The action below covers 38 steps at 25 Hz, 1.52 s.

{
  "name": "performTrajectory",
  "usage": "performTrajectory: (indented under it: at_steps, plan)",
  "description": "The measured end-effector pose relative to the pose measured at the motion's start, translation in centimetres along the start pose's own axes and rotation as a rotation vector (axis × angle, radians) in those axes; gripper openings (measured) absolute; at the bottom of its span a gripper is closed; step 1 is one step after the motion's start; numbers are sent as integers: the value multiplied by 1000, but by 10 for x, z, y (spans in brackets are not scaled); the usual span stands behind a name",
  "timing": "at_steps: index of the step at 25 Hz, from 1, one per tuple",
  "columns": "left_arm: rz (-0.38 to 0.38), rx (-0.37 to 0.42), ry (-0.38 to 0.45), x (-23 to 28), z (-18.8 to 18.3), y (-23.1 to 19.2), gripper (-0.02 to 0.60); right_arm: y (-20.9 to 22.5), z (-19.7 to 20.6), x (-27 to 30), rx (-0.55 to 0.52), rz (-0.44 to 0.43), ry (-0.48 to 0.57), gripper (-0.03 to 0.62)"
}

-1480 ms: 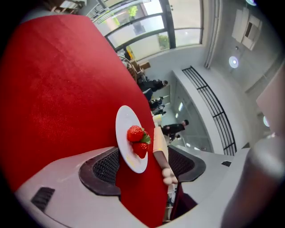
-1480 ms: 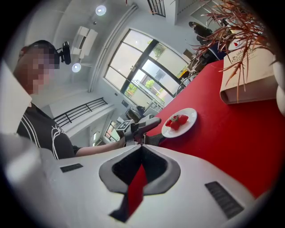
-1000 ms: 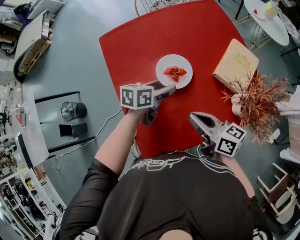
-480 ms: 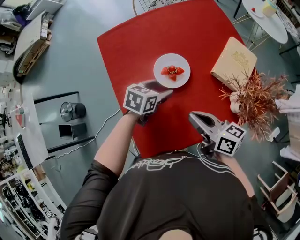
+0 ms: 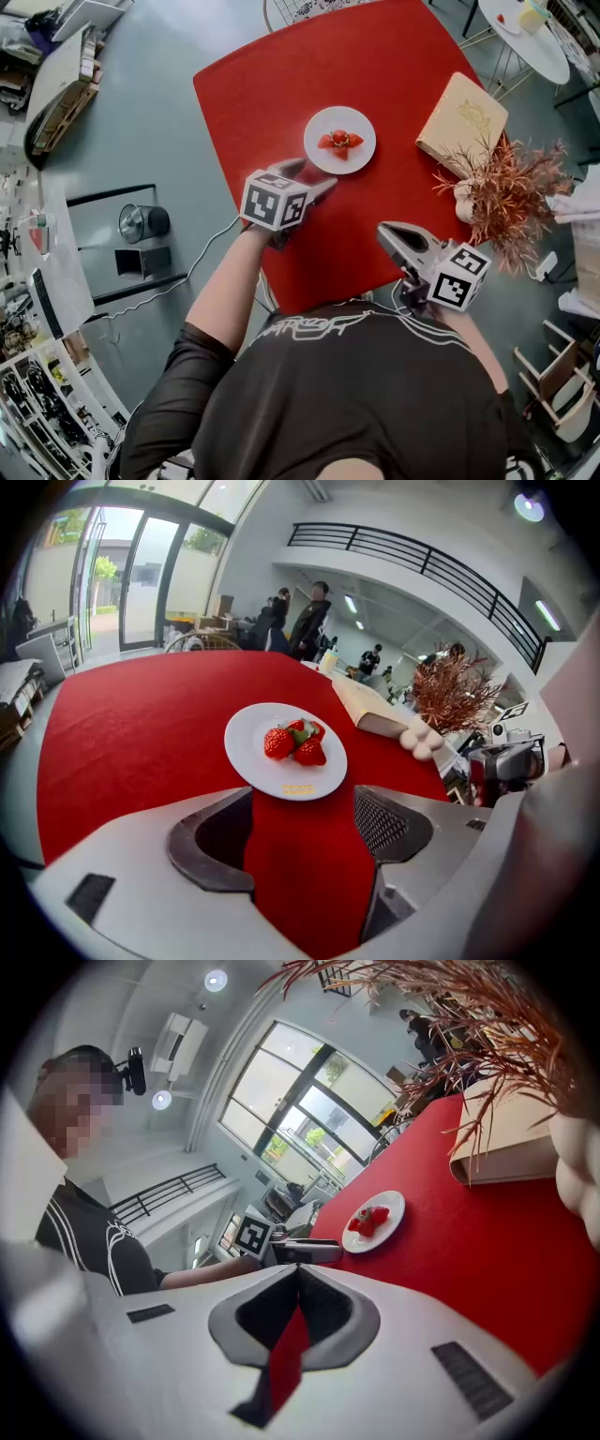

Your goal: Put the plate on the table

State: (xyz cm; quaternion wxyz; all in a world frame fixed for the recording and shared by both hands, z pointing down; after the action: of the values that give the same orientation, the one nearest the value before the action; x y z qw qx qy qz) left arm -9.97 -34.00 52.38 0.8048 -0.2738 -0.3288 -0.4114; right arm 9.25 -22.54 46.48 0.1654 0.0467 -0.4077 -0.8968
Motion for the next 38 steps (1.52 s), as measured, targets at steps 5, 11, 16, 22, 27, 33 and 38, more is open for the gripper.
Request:
performTrajectory:
  at_steps: [5, 11, 16, 22, 27, 33, 38]
  plan:
    - [-12, -30, 41, -17, 3, 5, 330, -13, 3, -2, -23, -11, -10, 8]
    - [-31, -73, 166, -53, 0, 25, 137, -34, 6, -11, -69, -22, -10, 8]
    - [11, -157, 352, -108, -15, 51, 14, -56, 4, -19, -123, -43, -7, 8]
    - [126, -188, 516, -175, -10, 100, 8, -101, 8, -31, -200, -91, -3, 8]
    - [184, -129, 595, -227, 2, 156, 8, -151, 8, -53, -288, -147, -11, 8]
    - [229, -69, 620, -278, 29, 212, 8, -196, 12, -83, -378, -191, 0, 8]
    - [191, -25, 665, -310, 65, 249, 8, -228, 29, -106, -416, -232, 19, 8]
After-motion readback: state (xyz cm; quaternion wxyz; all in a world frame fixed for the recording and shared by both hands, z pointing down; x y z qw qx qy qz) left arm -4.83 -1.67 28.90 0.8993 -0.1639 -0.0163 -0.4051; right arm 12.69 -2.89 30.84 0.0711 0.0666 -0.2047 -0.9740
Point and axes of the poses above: the fingertips, and each gripper's own axes: x forward along the fingers, y to its right, z out of its underside, the point moved 6 cm from there along -x, backward along the fingers, and after that the axes turned 12 degrees about -z, right-handed, at the moved point
